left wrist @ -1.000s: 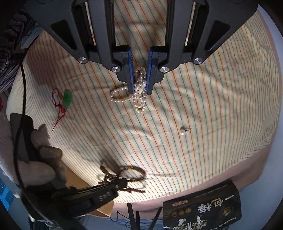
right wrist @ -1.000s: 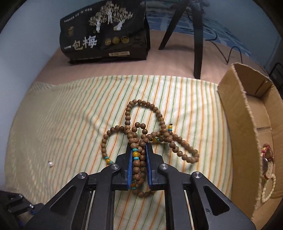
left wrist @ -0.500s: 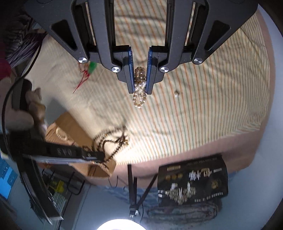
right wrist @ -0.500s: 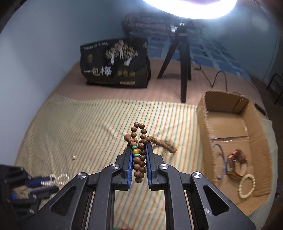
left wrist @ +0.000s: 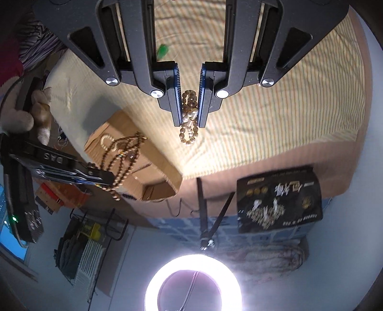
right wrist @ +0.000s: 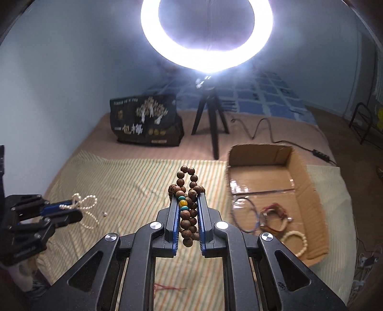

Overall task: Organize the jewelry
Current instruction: 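Lift the pearl necklace with left tool while right tool carries the mala over the box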

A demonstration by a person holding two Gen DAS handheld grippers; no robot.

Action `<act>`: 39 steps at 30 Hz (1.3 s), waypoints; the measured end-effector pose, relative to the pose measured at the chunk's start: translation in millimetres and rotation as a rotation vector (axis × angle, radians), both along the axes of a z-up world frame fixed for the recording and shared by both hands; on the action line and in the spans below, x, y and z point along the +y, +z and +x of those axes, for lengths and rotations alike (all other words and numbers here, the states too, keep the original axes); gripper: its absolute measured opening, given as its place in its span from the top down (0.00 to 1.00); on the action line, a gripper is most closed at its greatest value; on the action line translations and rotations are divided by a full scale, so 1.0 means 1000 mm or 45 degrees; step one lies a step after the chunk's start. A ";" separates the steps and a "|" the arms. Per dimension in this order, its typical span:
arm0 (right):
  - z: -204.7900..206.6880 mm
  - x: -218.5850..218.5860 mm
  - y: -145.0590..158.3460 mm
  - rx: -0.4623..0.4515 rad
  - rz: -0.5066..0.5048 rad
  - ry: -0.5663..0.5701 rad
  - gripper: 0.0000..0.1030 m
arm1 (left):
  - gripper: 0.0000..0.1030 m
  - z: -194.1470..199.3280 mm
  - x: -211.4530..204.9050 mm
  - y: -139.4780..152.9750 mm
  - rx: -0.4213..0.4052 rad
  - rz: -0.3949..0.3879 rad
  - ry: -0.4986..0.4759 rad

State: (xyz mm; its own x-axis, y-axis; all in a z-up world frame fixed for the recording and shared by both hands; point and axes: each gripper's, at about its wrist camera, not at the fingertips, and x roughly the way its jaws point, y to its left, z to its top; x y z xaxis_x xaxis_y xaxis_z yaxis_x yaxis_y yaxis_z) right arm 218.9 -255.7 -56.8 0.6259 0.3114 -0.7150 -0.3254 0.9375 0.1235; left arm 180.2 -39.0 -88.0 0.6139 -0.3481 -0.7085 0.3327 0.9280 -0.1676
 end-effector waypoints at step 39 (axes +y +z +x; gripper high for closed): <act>0.012 -0.119 -0.010 0.049 0.023 -0.238 0.89 | 0.91 0.140 -0.168 -0.019 0.011 -0.017 -0.139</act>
